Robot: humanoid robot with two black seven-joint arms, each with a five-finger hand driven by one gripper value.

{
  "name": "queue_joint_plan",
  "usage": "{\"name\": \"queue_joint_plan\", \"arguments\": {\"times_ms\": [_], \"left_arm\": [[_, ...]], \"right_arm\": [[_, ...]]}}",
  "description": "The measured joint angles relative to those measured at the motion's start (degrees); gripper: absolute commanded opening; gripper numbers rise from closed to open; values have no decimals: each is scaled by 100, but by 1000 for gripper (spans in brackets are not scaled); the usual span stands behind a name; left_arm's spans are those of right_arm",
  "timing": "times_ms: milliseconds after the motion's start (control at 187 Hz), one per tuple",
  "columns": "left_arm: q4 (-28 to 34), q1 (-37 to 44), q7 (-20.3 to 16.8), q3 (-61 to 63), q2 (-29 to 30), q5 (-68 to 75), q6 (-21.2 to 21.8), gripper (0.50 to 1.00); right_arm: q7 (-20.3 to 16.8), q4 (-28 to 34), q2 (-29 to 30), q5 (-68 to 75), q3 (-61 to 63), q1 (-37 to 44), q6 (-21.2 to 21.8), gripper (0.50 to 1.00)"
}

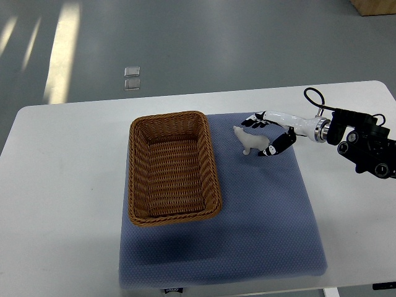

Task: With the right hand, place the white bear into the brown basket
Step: 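Close the right hand fingers around the white polar bear, then lift the bear and carry it over the brown woven basket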

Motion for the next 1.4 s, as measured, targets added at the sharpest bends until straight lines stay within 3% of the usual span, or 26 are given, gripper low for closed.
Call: {"name": "queue_joint_plan", "arguments": {"times_ms": [262, 411, 491, 972, 1399], "left_arm": [[2, 0, 0, -7, 0, 0, 4, 1000], [-3, -4, 7, 2, 0, 0, 4, 1000], [-3, -7, 8, 4, 0, 0, 4, 1000], [6, -22, 18, 14, 0, -1, -1, 1000], [4, -35, 18, 14, 0, -1, -2, 1000]], "right_arm": [[2, 4, 65, -77, -243, 46, 2, 719], [2, -2, 72, -87, -306, 98, -19, 605], [0, -4, 73, -88, -337, 110, -48, 500], [-10, 53, 32, -22, -321, 456, -305, 500], [-21, 799, 312, -49, -422, 1493, -247, 500]]}}
